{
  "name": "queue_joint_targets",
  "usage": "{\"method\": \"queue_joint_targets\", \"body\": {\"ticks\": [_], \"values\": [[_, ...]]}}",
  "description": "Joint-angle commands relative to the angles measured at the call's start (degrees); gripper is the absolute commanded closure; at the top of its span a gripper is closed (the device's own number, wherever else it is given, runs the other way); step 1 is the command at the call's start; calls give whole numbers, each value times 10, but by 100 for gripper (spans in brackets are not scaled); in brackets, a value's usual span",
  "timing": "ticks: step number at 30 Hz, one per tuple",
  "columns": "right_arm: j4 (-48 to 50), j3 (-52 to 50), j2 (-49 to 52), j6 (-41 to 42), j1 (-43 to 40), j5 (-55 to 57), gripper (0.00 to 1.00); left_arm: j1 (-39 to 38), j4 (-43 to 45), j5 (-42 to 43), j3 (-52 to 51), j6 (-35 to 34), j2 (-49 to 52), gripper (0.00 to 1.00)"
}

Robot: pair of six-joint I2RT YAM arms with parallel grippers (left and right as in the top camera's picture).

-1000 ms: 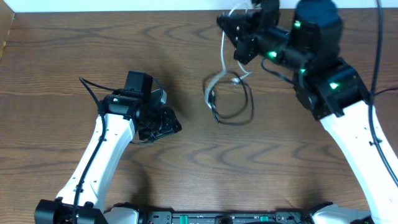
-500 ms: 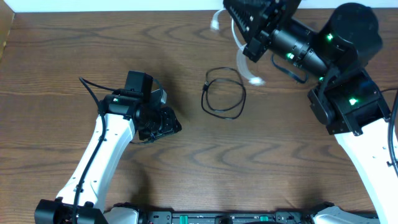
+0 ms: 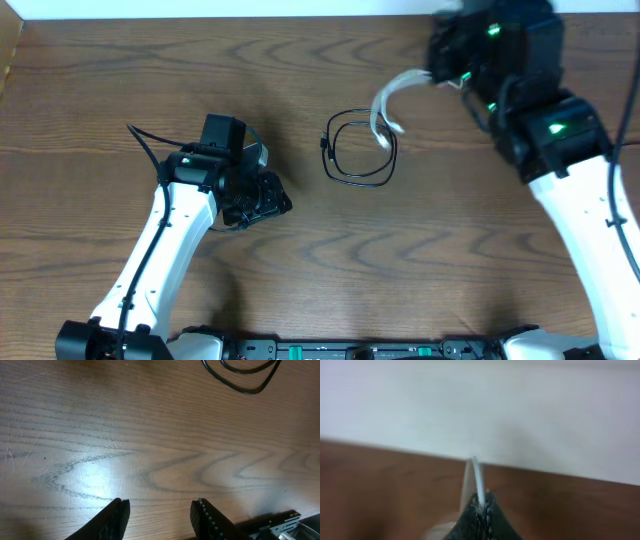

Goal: Untangle cables

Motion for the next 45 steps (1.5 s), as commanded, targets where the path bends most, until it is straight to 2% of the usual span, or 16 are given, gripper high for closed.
{"method": "queue_joint_targets", "body": {"ticks": [1, 8, 15, 20, 21, 22, 23, 24, 25, 26, 30, 31, 36, 41, 45], "values": [[9, 3, -6, -45, -71, 84, 99, -1, -3, -7, -4, 7, 1, 55], [-67, 2, 3, -39, -209, 97, 99, -1, -3, -7, -4, 7, 1, 55], [-164, 2, 39, 17, -324, 150, 99, -1, -3, -7, -4, 7, 1, 55], [-195, 1, 66, 38, -369, 148, 99, -1, -3, -7, -4, 7, 1, 55], [-199, 1, 71, 37, -374, 141, 89, -1, -3, -7, -4, 7, 1, 55], [-201, 1, 75, 37, -377, 127, 59, -1, -3, -7, -4, 7, 1, 55], [-203, 1, 79, 37, -380, 107, 37, -1, -3, -7, -4, 7, 1, 55], [-203, 1, 84, 37, -381, 77, 24, -1, -3, -7, -4, 7, 1, 55], [-205, 1, 88, 37, -381, 54, 19, -1, -3, -7, -4, 7, 1, 55], [-207, 1, 91, 37, -381, 33, 21, -1, -3, -7, -4, 7, 1, 55], [-216, 1, 100, 37, -379, -78, 40, -1, -3, -7, -4, 7, 1, 55], [-224, 1, 103, 37, -375, -144, 46, -1, -3, -7, -4, 7, 1, 55], [-256, 0, 108, 36, -344, -266, 44, -1, -3, -8, -4, 7, 1, 55], [-287, -4, 122, -10, -275, -270, 42, -1, 0, -8, -4, 7, 1, 55], [-289, -21, 158, -47, -189, -268, 41, -1, 0, -8, -4, 7, 1, 55]]}}
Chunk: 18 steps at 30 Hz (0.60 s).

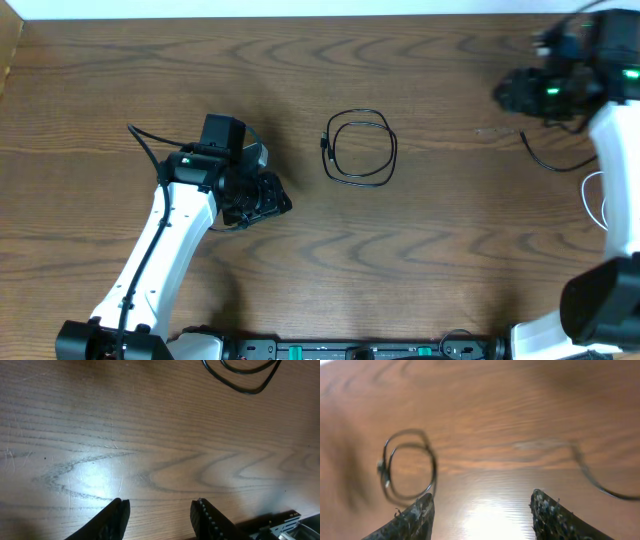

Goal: Untangle cables

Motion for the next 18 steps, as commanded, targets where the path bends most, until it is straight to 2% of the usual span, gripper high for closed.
{"method": "queue_joint_targets", "body": {"ticks": [1, 10, 14, 18], "values": [[-3, -21, 35, -42, 65, -22, 41, -1, -1, -7, -4, 7, 1, 55], [34, -37, 150, -42, 177, -22, 37, -1, -1, -7, -4, 7, 1, 55], [96, -37, 200, -42, 205, -9, 44, -1, -3, -7, -4, 7, 1, 55], [140, -37, 228, -42, 217, 31, 44, -1, -7, -7, -4, 7, 1, 55]]}}
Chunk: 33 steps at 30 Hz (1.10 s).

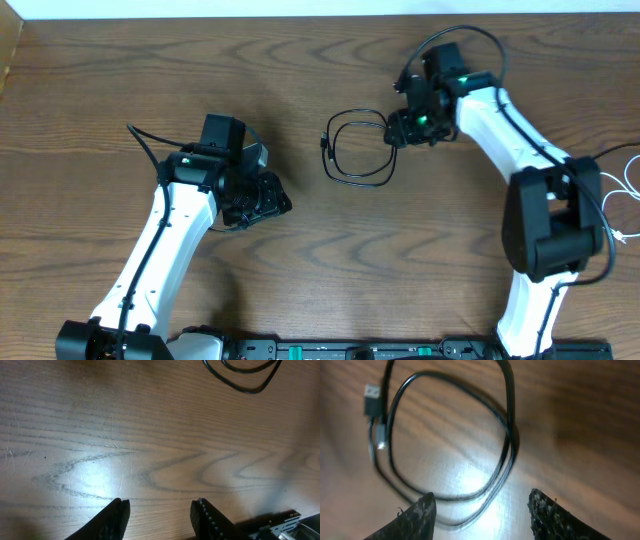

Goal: Untangle cables

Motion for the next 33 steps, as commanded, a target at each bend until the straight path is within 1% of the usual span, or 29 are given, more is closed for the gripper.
{"method": "queue_joint_targets", "body": {"ticks": [1, 12, 16, 18, 21, 22, 23, 25, 27, 28, 33], "values": [[25, -1, 24, -7, 10, 43, 44, -1, -5, -8, -4, 7, 1, 55], [92, -2, 59, -11, 34, 58, 46, -1, -5, -8, -4, 7, 1, 55], [96, -2, 76, -11, 44, 62, 47, -1, -7, -8, -4, 7, 1, 56], [90, -2, 89, -11, 49, 87, 50, -1, -9, -8, -4, 7, 1, 55], [80, -2, 96, -11, 53, 96, 52, -1, -10, -8, -4, 7, 1, 55], [76, -2, 97, -11, 55, 96, 54, -1, -9, -8, -4, 7, 1, 55], [70, -2, 97, -11, 57, 96, 60, -1, -9, -8, -4, 7, 1, 55], [58, -2, 97, -11, 59, 95, 76, -1, -9, -8, -4, 7, 1, 56], [40, -2, 97, -11, 64, 95, 89, -1, -9, -8, -4, 7, 1, 55], [30, -2, 97, -11, 65, 95, 99, -1, -9, -8, -4, 7, 1, 55], [-11, -2, 94, -11, 68, 74, 99, -1, -9, -8, -4, 7, 1, 55]]}}
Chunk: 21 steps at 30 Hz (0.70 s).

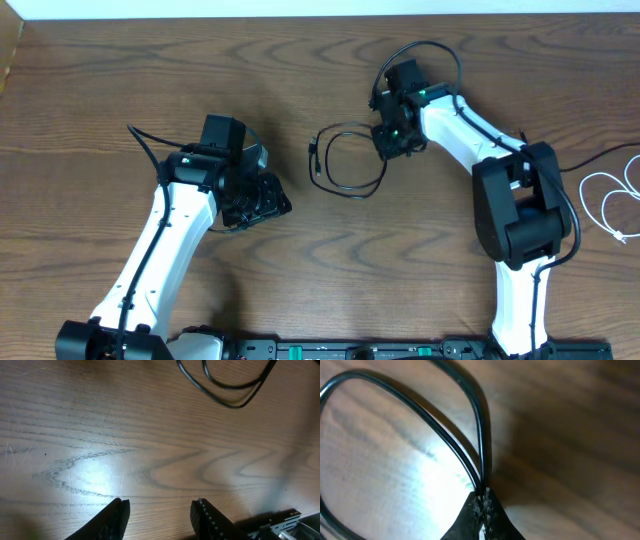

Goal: Untangle cables

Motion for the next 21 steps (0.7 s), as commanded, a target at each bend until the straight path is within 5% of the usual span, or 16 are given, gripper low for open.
{"method": "queue_joint_targets", "body": {"ticks": [1, 11, 21], "values": [[-30, -12, 23, -2, 6, -23, 99, -1, -4, -8, -4, 7, 1, 55], [-33, -12, -111, -3, -4, -214, 99, -1, -4, -8, -4, 7, 1, 55], [8, -12, -285, -2, -5, -205, 99, -1, -4, -8, -4, 7, 1, 55]]}}
